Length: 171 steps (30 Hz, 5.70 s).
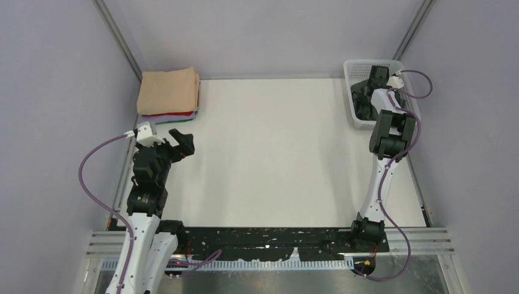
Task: Fold and stack the t-shirts
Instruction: Grab crumpled tshirt from bin with the right arm, then move the tshirt to the center of the board, then flatten out the tshirt
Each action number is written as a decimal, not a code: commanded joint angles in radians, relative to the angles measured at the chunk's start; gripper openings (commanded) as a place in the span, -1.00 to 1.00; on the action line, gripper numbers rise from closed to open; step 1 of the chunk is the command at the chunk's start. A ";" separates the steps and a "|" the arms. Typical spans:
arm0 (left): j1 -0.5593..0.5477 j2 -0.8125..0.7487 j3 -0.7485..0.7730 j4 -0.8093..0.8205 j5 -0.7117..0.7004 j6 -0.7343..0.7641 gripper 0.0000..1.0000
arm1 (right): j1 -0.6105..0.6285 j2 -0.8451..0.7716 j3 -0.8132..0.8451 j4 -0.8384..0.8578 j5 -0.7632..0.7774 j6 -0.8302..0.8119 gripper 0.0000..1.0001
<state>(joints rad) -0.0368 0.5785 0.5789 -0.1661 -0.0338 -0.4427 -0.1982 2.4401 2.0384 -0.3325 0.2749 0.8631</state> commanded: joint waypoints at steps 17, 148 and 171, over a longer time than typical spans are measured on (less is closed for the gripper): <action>0.007 -0.136 -0.062 0.011 0.097 -0.080 0.98 | 0.251 -0.859 -0.230 0.355 -0.521 -0.342 -0.89; -0.461 0.262 0.460 -0.137 -0.712 0.172 -1.00 | 0.986 -1.711 -0.976 -0.150 0.468 -0.710 -0.88; -0.207 0.535 0.276 -0.197 -0.045 -0.103 0.99 | 0.571 -1.247 -1.194 -0.040 0.247 -0.373 0.91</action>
<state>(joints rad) -0.2310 1.2644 1.0416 -0.3840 -0.2108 -0.4618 0.3779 1.3422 0.9375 -0.4305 0.5285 0.3988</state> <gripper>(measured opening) 0.994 0.955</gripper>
